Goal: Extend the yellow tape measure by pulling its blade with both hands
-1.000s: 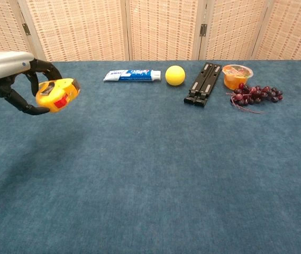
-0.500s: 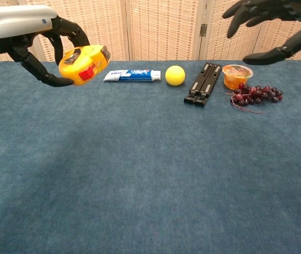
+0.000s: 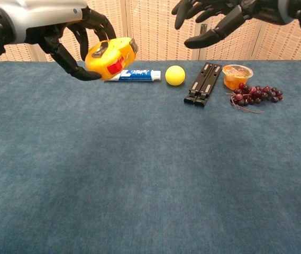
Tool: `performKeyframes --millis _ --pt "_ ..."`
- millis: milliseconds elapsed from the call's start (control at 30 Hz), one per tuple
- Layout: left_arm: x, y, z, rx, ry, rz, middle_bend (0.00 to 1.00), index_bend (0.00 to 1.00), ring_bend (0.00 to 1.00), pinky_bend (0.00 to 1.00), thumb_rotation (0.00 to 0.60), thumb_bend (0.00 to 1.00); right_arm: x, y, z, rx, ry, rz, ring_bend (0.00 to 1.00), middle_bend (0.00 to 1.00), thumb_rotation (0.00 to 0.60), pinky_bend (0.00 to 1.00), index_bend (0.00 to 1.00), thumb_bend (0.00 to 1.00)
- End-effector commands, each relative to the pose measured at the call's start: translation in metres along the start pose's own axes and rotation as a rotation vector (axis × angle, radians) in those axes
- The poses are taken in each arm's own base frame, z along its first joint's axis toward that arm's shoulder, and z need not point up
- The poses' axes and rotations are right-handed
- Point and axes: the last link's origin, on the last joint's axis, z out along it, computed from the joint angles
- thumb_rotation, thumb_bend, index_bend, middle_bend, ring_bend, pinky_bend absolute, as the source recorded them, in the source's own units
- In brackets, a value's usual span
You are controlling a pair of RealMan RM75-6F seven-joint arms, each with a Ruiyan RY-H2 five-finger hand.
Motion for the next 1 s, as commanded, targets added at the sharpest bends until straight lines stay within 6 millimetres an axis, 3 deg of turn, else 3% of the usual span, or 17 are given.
performKeyframes --millis 33,367,1000 --pt "0.000 0.003 0.001 -0.001 -0.001 -0.006 0.47 0.49 0.46 0.28 0.600 0.32 -0.004 -0.006 0.008 0.004 -0.020 -0.004 0.12 0.16 0.600 0.09 0.41 0.29" --pt "-0.005 0.015 0.007 0.006 -0.014 -0.058 0.47 0.48 0.46 0.28 0.600 0.32 -0.021 -0.012 0.034 -0.023 -0.063 0.011 0.09 0.16 0.600 0.09 0.42 0.29" --pt "-0.007 0.024 0.010 -0.006 -0.012 -0.059 0.47 0.48 0.46 0.27 0.600 0.32 -0.029 -0.016 0.042 -0.026 -0.096 0.034 0.09 0.16 0.600 0.09 0.42 0.29"
